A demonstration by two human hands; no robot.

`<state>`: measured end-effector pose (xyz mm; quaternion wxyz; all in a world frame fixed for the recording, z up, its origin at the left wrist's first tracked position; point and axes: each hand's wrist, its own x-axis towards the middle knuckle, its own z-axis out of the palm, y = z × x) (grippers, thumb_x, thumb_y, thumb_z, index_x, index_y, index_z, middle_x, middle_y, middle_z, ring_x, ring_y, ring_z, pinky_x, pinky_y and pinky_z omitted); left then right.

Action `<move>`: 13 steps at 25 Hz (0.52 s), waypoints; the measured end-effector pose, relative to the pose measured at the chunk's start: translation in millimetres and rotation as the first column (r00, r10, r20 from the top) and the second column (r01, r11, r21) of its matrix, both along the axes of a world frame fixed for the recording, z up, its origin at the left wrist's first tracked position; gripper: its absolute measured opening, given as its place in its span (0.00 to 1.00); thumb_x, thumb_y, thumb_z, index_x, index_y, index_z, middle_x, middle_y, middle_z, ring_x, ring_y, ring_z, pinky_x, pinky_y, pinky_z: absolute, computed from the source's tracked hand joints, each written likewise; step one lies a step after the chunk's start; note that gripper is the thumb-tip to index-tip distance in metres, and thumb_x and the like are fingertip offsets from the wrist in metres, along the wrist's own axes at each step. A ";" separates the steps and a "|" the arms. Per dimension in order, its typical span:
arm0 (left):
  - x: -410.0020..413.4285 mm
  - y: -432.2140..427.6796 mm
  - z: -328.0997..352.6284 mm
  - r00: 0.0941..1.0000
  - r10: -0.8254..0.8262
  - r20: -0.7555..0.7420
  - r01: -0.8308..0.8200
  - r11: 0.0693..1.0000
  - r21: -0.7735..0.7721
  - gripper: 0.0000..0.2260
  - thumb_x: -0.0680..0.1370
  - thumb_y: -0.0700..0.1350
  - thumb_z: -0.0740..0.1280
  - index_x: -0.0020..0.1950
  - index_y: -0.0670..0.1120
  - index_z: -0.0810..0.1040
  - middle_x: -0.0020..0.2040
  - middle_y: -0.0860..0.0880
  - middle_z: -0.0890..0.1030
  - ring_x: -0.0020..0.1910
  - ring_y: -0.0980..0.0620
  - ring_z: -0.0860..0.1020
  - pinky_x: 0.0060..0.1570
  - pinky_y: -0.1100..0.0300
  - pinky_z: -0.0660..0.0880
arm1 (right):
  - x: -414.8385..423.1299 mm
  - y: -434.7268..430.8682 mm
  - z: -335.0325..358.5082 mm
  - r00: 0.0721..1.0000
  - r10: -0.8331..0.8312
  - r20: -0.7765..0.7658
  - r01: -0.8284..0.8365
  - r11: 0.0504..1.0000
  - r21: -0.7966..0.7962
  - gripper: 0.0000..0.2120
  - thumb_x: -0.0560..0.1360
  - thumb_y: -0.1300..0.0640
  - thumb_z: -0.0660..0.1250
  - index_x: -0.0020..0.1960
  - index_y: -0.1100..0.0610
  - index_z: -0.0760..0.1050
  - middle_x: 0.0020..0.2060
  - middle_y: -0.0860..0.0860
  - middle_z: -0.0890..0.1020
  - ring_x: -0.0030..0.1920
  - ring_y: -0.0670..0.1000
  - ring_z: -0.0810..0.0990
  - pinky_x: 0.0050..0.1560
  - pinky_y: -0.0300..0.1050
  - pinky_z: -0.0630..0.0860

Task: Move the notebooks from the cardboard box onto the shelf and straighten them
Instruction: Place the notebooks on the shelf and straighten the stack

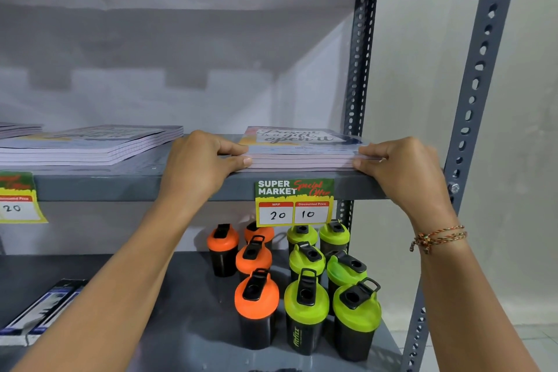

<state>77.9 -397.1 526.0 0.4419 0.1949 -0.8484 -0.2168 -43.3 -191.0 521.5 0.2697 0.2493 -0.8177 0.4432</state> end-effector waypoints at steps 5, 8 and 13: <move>-0.8 -0.3 -1.5 1.000 0.004 -0.010 -0.004 1.000 -0.018 0.13 0.72 0.47 0.72 0.56 0.45 0.83 0.56 0.46 0.84 0.58 0.52 0.78 0.50 0.67 0.65 | -1.1 0.5 -0.5 1.000 0.008 -0.002 -0.008 1.000 0.006 0.15 0.72 0.56 0.71 0.57 0.59 0.79 0.57 0.56 0.83 0.60 0.54 0.77 0.54 0.36 0.67; -1.2 0.6 -3.2 1.000 0.003 -0.024 -0.004 1.000 -0.010 0.13 0.73 0.47 0.72 0.56 0.46 0.83 0.56 0.47 0.84 0.58 0.52 0.78 0.50 0.67 0.65 | 0.2 0.7 -0.6 1.000 0.001 -0.009 -0.001 1.000 0.006 0.15 0.72 0.56 0.71 0.57 0.59 0.79 0.57 0.55 0.83 0.60 0.53 0.77 0.52 0.33 0.65; -1.5 1.8 -7.2 0.998 -0.001 -0.056 0.001 1.000 0.006 0.13 0.73 0.47 0.72 0.57 0.45 0.82 0.57 0.46 0.84 0.59 0.51 0.78 0.51 0.67 0.66 | 0.4 0.9 -1.0 1.000 0.000 -0.010 0.000 1.000 0.012 0.15 0.72 0.56 0.71 0.56 0.60 0.80 0.56 0.56 0.83 0.60 0.53 0.78 0.48 0.28 0.64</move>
